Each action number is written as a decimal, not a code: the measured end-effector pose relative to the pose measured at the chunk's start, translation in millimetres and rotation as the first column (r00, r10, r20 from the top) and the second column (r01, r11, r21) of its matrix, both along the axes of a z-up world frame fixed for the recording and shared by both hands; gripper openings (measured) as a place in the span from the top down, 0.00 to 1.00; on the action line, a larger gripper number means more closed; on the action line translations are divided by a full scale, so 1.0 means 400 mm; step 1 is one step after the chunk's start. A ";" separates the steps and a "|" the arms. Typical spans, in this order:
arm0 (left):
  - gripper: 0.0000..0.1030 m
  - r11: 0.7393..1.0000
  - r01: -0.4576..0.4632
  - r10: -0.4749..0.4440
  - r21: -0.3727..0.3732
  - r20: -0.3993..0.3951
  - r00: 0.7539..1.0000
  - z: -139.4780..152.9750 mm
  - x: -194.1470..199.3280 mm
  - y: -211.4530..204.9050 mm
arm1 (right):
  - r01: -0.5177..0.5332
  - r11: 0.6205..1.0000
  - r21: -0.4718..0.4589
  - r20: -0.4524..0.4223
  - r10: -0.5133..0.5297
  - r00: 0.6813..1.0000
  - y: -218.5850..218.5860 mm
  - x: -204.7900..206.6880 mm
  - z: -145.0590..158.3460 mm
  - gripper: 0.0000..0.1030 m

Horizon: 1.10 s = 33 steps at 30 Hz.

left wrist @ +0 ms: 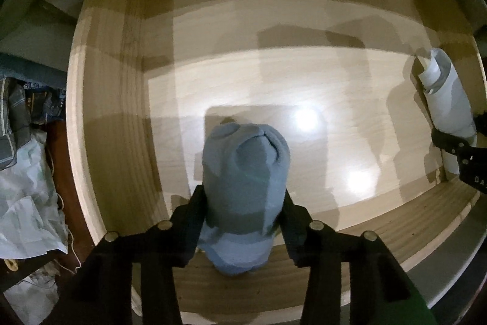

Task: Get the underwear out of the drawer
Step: 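Carry the grey sock with the left gripper up over the white box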

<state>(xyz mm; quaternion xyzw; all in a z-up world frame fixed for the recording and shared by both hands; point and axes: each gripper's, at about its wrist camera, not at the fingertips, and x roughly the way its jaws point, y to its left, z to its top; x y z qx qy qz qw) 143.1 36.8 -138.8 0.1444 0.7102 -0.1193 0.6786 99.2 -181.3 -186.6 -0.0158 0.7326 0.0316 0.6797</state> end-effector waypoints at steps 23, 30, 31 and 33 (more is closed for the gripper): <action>0.64 0.998 0.063 -0.055 0.006 0.565 0.823 0.388 -0.179 -0.010 | -0.034 0.997 -0.064 0.036 0.036 0.999 0.070 -0.054 0.057 0.63; 0.64 0.997 0.078 -0.063 0.009 0.680 0.731 0.510 -0.212 -0.013 | -0.036 0.997 -0.062 0.046 0.039 0.998 0.091 -0.070 0.076 0.63; 0.64 0.997 0.083 -0.064 0.007 0.699 0.712 0.531 -0.216 -0.015 | -0.033 0.998 -0.060 0.048 0.036 0.998 0.088 -0.072 0.079 0.63; 0.64 0.996 0.092 -0.062 -0.003 0.723 0.688 0.564 -0.221 -0.016 | -0.022 0.999 -0.050 0.056 0.024 0.998 0.081 -0.074 0.084 0.63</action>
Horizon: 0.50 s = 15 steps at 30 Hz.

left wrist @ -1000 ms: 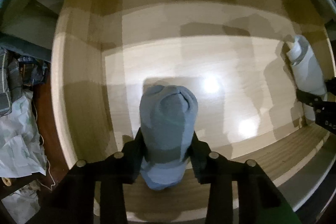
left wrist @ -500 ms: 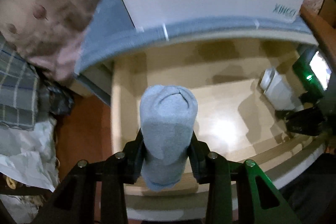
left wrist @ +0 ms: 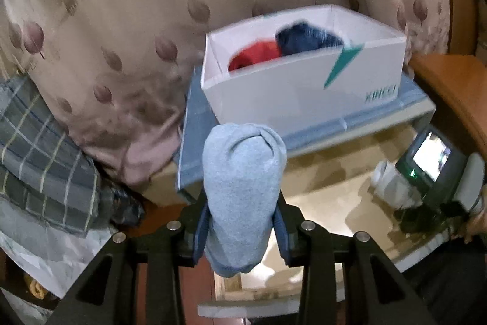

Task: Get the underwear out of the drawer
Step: 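Carry the grey sock with the left gripper up over the white box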

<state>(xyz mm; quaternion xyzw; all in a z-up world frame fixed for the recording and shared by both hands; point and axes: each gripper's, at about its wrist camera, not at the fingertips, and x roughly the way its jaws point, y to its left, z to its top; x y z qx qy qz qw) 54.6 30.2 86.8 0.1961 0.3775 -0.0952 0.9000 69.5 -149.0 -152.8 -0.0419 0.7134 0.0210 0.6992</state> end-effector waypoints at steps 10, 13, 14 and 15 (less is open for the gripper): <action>0.64 0.995 0.003 0.012 -0.095 0.161 0.987 0.170 0.054 0.025 | 0.021 0.999 0.030 0.000 -0.021 1.000 -0.031 0.000 0.003 0.63; 0.64 0.990 -0.004 0.034 -0.141 0.213 0.976 0.235 0.098 0.025 | 0.028 0.999 0.040 -0.002 -0.028 1.000 -0.043 0.001 0.002 0.63; 0.64 0.987 -0.002 0.038 -0.158 0.225 0.974 0.257 0.114 0.024 | 0.029 0.999 0.041 -0.003 -0.029 1.000 -0.053 0.000 -0.007 0.63; 0.64 0.986 0.000 0.040 -0.169 0.231 0.972 0.272 0.127 0.022 | 0.028 0.999 0.042 -0.003 -0.028 1.000 -0.070 -0.001 -0.011 0.63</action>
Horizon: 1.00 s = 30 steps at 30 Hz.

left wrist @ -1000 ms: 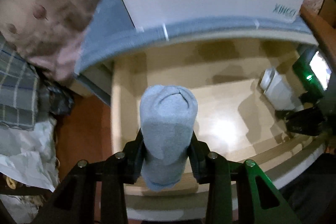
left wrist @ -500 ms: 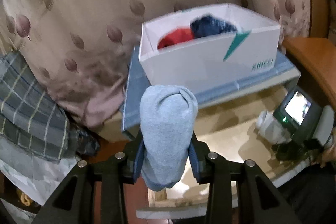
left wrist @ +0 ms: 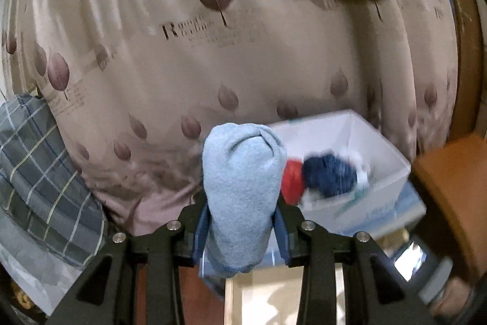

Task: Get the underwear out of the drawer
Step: 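Carry the grey sock with the left gripper up over the white box, then lower the grey sock into the box and open the left gripper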

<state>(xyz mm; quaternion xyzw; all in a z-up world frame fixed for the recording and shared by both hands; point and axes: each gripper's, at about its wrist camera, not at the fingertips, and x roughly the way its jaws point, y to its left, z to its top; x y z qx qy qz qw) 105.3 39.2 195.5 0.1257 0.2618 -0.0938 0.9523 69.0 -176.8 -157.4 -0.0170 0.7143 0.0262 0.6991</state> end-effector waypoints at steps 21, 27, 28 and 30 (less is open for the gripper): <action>0.64 0.996 0.015 -0.044 -0.089 -0.333 0.942 -0.169 0.371 -0.136 | 0.020 0.999 0.028 -0.013 -0.020 1.000 -0.024 -0.030 -0.078 0.62; 0.63 1.000 -0.014 0.013 -0.001 -0.361 0.933 -0.248 0.417 -0.156 | 0.023 0.999 0.037 -0.019 -0.023 1.000 -0.029 -0.031 -0.092 0.62; 0.63 1.000 -0.019 0.020 0.007 -0.360 0.933 -0.254 0.420 -0.156 | 0.024 0.999 0.039 -0.020 -0.023 1.000 -0.031 -0.032 -0.096 0.62; 0.60 0.999 -0.022 0.033 0.035 -0.358 0.933 -0.264 0.426 -0.162 | 0.025 0.999 0.039 -0.024 -0.024 0.999 -0.035 -0.032 -0.103 0.62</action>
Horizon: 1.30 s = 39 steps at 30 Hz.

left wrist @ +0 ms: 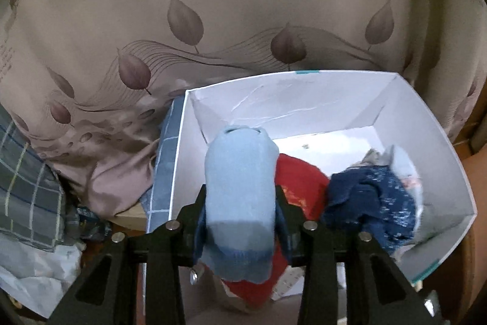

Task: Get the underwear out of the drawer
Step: 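Lower the grey sock into the box and open the left gripper, then move the left gripper back over the drawer while the right gripper lifts the white sock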

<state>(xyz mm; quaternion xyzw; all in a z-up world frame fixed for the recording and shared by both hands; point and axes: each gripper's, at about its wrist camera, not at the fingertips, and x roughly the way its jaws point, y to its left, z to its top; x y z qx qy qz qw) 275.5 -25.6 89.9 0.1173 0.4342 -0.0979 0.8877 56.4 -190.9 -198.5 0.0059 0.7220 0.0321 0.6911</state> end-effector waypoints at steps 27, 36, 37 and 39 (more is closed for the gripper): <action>0.34 0.999 0.034 -0.034 0.006 0.015 0.999 0.125 -0.102 0.038 | -0.008 0.999 -0.032 -0.005 0.008 1.000 0.038 -0.009 -0.036 0.62; 0.34 1.000 0.022 -0.022 0.001 -0.017 1.000 0.147 -0.218 0.139 | -0.013 0.999 -0.038 0.017 0.013 1.000 0.042 -0.013 -0.020 0.62; 0.34 1.000 0.014 -0.014 0.003 -0.021 1.000 0.140 -0.229 0.153 | -0.010 0.999 -0.043 0.027 0.011 1.000 0.039 -0.016 -0.013 0.62; 0.34 1.000 -0.013 0.013 0.013 -0.024 1.000 0.114 -0.267 0.190 | -0.003 0.999 -0.043 0.045 0.005 0.999 0.033 -0.020 -0.002 0.62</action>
